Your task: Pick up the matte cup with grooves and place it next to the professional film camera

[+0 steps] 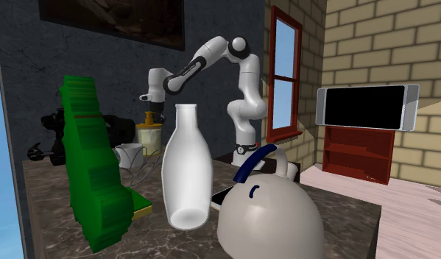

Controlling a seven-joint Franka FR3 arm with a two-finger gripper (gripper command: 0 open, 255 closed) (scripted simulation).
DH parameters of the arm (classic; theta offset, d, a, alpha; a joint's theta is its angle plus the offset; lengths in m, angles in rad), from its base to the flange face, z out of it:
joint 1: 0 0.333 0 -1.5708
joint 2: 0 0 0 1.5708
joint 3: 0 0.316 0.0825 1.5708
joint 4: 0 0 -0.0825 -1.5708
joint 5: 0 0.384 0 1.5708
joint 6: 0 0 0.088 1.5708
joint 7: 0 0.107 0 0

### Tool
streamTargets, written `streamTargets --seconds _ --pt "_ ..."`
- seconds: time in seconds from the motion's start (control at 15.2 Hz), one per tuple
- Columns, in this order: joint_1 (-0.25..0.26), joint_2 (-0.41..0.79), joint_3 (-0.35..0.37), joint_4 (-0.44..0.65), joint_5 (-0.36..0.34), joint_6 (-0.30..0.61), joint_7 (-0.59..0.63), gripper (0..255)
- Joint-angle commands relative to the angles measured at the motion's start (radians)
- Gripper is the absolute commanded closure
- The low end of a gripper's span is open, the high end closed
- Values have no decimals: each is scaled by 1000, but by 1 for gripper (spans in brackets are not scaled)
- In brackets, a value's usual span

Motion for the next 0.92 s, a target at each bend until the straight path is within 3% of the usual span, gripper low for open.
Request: streamTargets --seconds 0.0,0.53,0.59,0.86 --pt "0 14 -4 -12 6 26 -3 255" --pt "0 14 -4 -12 6 26 -3 255" --pt "0 15 -4 -12 6 26 -3 0" --pt "0 15 -4 -12 6 26 -3 0"
